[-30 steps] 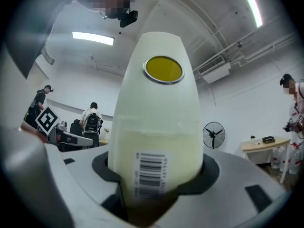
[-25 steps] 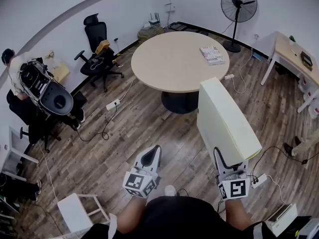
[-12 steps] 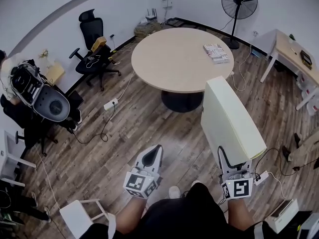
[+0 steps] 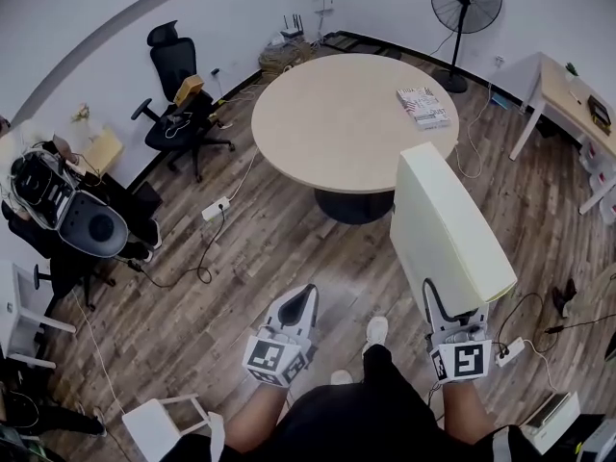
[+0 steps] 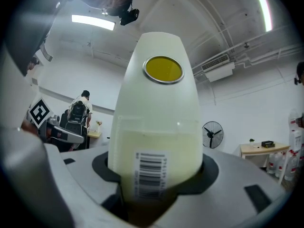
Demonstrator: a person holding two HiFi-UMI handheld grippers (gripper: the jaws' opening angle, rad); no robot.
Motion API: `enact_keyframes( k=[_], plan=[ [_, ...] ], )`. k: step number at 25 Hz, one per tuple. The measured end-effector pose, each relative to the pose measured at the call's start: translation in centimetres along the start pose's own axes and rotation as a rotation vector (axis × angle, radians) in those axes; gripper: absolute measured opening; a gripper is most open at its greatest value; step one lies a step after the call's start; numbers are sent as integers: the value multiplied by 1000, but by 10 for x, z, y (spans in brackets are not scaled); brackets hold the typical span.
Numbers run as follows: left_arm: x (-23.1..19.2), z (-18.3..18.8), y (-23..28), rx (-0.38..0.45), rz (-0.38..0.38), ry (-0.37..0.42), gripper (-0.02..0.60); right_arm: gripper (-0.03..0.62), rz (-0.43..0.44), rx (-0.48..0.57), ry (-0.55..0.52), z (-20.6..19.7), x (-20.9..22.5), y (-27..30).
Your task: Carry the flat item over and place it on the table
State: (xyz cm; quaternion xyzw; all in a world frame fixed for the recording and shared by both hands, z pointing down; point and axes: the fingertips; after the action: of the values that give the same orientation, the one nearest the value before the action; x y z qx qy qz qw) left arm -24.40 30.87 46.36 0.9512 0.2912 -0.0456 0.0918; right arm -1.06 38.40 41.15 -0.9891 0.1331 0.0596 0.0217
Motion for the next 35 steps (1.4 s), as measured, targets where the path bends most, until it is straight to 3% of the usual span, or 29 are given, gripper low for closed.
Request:
enact_keyframes(
  k=[5,23,28,35],
  plan=[
    [2,2,53,-29,13,-36,7,284,6,-3,4,-3,42,35],
    [21,19,209,-60,85,34,6,285,47,26,99,-27,200,129],
    [15,24,230,-51,132,30,7,285,53,27,103,-31,228,150],
    [3,27,265,-52,135,19,7,287,70,36,132,-34,243,191]
  ],
)
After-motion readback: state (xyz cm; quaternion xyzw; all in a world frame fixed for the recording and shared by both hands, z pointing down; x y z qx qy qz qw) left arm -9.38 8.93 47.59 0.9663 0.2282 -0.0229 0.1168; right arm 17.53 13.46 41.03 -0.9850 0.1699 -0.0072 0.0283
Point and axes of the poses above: the fingertips, and each gripper's own axes: y forward along the fingers, x to its right, z out of its top, and after that the axes turned 15 degrees about z, right-handed
